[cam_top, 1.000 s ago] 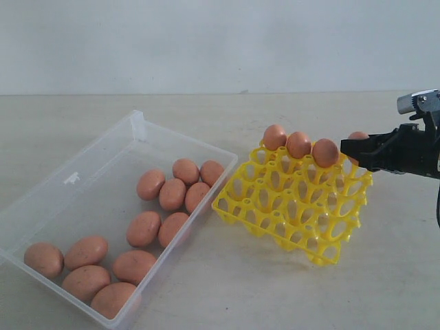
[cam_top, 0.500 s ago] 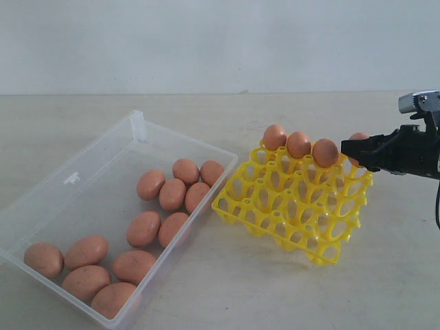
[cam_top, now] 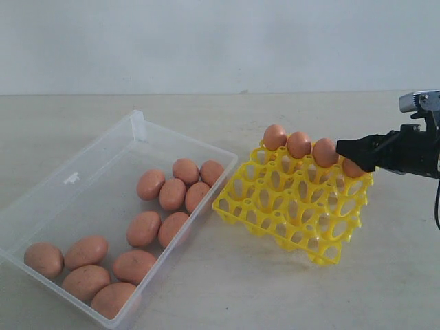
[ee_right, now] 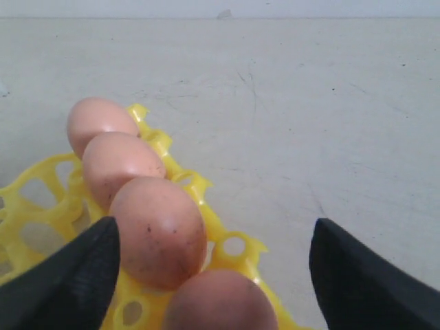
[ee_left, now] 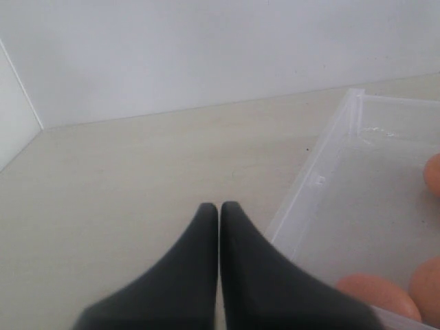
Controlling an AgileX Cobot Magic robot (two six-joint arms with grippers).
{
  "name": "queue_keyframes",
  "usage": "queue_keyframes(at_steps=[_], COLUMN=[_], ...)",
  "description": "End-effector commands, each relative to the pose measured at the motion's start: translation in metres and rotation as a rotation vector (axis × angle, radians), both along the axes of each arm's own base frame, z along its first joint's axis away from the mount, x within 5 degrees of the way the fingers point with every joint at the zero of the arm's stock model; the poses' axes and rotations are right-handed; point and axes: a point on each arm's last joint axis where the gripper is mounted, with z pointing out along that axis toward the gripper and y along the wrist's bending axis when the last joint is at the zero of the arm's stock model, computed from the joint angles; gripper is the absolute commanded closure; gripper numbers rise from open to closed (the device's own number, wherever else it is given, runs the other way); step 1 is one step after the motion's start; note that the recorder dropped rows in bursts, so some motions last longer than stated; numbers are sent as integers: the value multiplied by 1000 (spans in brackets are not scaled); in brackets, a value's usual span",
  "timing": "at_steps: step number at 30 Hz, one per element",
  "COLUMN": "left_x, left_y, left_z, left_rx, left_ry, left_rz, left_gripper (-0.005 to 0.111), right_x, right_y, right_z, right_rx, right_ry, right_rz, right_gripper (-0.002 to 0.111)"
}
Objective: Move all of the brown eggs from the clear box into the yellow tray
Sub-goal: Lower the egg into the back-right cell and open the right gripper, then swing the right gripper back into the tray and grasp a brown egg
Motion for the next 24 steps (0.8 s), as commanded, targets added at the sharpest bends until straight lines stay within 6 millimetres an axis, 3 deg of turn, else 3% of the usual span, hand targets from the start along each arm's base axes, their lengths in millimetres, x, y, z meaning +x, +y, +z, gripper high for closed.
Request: queue_keyframes(at_steps=[1,4,6,9,12,13,16,19,21,24], left_x=[0,0,0,0,0,0,0,0,0,0], left_y=[0,0,0,0,0,0,0,0,0,0], left_z=[-1,-1,-1,-1,-1,-1,-1,-1,-1,-1], left_rx=[-8,-8,-8,-8,-8,-8,-8,-8,-8,-8], left_ry=[-1,-1,-1,-1,-1,-1,-1,-1,-1,-1], left_rz=[-4,-4,-4,-4,-4,-4,-4,-4,-4,-4], left_gripper=[105,105,105,105,105,105,105,105,105,105], right_x=[3,5,5,4,-2,-5,-18,-38,-53,-64], right_y=[1,5,4,8,30,43,92,158,202,244], right_z=[7,33,50,79,112,123,149,160,159,155], right_rx=[67,206,253,258,246,234,170,-11,-250,-699], right_ry=[-55,-212,-290,-360,-424,-445,-494,-477,-458,-403], right_rz=[-18,-3,-14,1,124,192,395,556,598,370], right_gripper=[36,41,51,73,101,109,108,108,108,108])
